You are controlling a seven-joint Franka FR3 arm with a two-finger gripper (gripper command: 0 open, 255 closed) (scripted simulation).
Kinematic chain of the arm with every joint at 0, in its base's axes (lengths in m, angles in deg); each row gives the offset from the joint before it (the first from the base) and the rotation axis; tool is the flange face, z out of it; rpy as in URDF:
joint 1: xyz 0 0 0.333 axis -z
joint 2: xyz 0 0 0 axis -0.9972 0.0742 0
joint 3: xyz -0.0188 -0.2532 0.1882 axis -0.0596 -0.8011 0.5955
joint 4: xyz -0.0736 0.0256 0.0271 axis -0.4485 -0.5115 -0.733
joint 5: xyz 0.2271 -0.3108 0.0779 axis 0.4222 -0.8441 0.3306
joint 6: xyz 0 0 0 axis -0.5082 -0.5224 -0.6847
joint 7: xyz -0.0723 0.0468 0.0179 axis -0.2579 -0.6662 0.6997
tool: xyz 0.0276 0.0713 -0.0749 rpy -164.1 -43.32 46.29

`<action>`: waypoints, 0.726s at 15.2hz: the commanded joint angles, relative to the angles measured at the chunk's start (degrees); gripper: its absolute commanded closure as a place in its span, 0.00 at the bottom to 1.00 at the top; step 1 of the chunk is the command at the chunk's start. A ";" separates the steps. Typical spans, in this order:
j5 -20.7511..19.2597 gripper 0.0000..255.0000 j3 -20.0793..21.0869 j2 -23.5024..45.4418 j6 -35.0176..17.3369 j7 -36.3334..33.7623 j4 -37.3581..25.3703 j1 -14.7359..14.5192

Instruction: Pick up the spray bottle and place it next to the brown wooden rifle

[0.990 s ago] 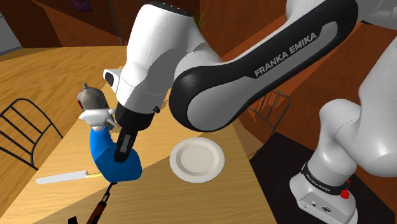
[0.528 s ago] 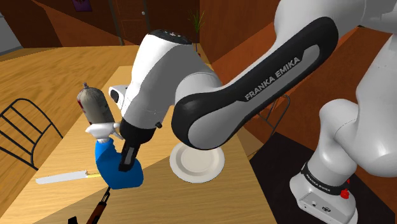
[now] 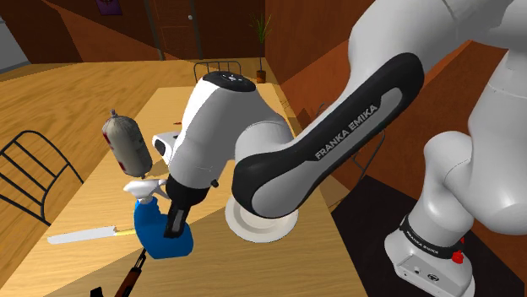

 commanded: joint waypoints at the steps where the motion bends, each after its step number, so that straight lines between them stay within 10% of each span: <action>1: -0.46 1.00 -0.07 0.95 -1.68 -0.37 0.71 -0.11; 11: -3.10 1.00 -1.17 6.38 -8.84 -2.27 2.50 -0.91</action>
